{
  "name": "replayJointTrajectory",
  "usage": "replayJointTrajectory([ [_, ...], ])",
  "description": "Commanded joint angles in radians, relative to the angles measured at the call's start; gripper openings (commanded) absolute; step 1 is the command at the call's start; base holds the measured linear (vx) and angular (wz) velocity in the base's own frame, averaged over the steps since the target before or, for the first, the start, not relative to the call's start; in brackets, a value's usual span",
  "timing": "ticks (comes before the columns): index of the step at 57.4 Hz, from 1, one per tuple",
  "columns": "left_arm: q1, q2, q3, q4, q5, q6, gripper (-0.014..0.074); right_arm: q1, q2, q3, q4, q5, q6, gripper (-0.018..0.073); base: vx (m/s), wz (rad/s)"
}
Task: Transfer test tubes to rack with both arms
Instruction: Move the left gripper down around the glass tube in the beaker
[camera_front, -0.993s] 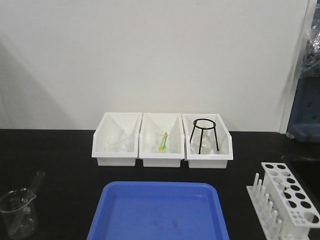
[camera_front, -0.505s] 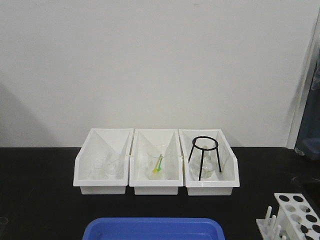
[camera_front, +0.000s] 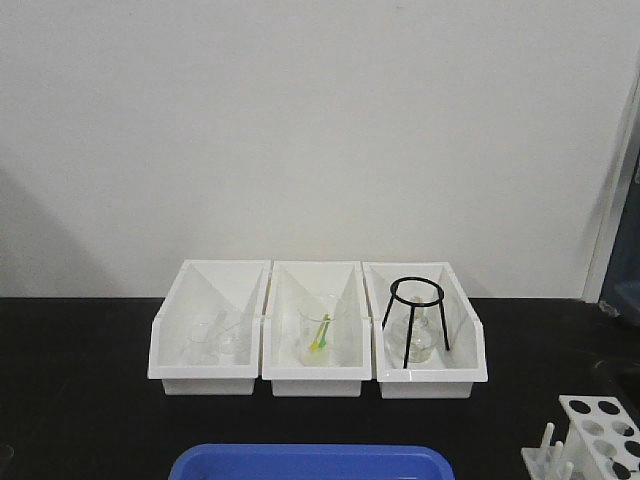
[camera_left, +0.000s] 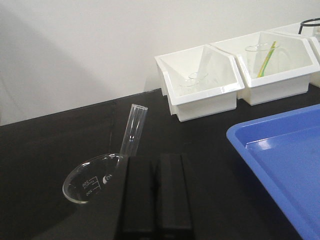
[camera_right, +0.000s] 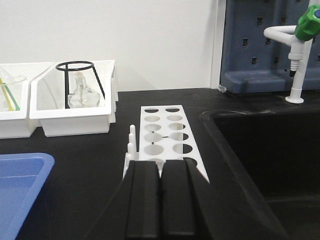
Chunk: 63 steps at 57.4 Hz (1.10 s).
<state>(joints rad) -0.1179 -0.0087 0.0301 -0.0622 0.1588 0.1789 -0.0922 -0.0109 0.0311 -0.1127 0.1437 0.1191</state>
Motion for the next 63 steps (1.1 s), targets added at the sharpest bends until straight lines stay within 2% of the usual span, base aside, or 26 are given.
replayJointTrajectory([
  [1,0.003,-0.01,0.026,-0.009,-0.085,-0.006,-0.0015,0.014,-0.008,0.01,-0.013,-0.082,-0.004,-0.0008,0.0,0.0],
  [29,0.003,-0.01,0.026,-0.01,-0.086,-0.006,-0.0015,0.02,-0.007,0.01,-0.013,-0.081,-0.004,-0.0008,0.0,0.0],
  [40,0.003,-0.01,0.026,-0.01,-0.142,-0.008,-0.0015,0.02,-0.007,0.01,-0.013,-0.084,-0.004,-0.0008,0.0,0.0],
  [54,0.003,-0.01,0.026,-0.01,-0.147,-0.007,-0.0015,0.02,-0.007,0.01,-0.013,-0.101,-0.004,-0.0008,0.0,0.0],
  [63,0.003,-0.01,0.024,-0.01,-0.26,-0.009,-0.0015,0.02,-0.007,0.01,-0.015,-0.189,-0.005,-0.0008,0.0,0.0],
])
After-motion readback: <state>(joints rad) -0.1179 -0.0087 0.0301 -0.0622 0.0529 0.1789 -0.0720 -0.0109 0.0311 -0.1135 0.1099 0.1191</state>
